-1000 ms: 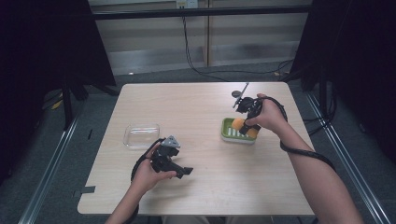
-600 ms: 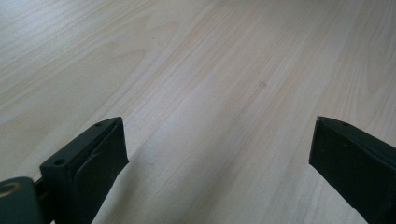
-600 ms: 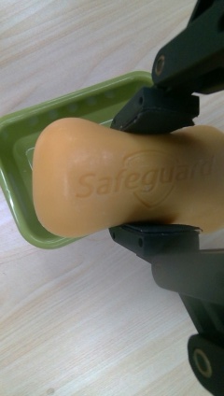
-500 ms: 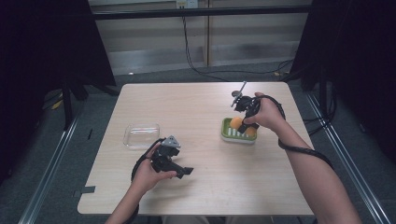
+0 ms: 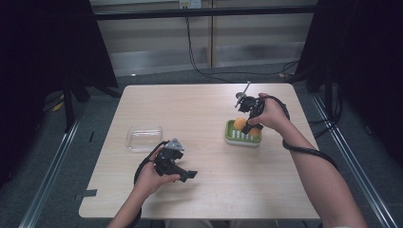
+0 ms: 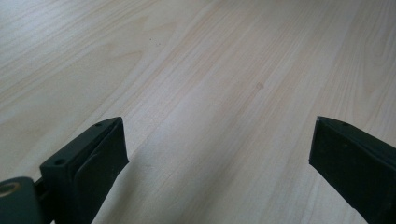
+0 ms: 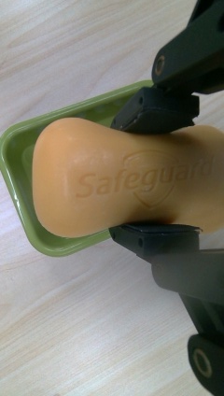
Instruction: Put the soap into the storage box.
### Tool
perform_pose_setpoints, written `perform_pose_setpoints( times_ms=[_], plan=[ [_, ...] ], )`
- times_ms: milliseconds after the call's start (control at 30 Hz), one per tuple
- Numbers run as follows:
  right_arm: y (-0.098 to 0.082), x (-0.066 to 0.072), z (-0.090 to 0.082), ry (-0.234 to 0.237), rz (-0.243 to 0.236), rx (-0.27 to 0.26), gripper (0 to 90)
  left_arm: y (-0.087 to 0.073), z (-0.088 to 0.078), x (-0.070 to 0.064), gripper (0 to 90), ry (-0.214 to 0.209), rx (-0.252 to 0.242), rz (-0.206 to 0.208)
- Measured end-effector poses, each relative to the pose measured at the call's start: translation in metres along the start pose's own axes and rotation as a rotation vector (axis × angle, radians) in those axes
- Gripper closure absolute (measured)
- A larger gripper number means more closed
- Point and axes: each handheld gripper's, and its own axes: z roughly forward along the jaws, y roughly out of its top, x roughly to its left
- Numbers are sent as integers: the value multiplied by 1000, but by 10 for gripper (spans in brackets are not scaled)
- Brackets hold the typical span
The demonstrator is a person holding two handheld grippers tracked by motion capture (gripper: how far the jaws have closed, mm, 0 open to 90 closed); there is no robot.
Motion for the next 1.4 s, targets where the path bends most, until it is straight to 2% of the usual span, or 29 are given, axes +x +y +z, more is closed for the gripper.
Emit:
perform_pose_setpoints(
  times_ms=[233, 700, 967, 1267, 1400],
  plan=[
    [2, -3, 0, -3, 1, 6, 509, 0, 0, 1, 39, -2, 7, 5],
    [5, -6, 6, -19, -40, 2, 509, 0, 1, 0, 39, -8, 17, 1],
    [9, -8, 9, -15, -30, 5, 509, -1, 2, 0, 39, -2, 6, 2],
    [12, -9, 13, -20, -49, -4, 509, 0, 2, 0, 39, -4, 7, 6],
    [12, -9, 16, -17, -44, -2, 509, 0, 2, 0, 39, -5, 5, 6]
  ],
)
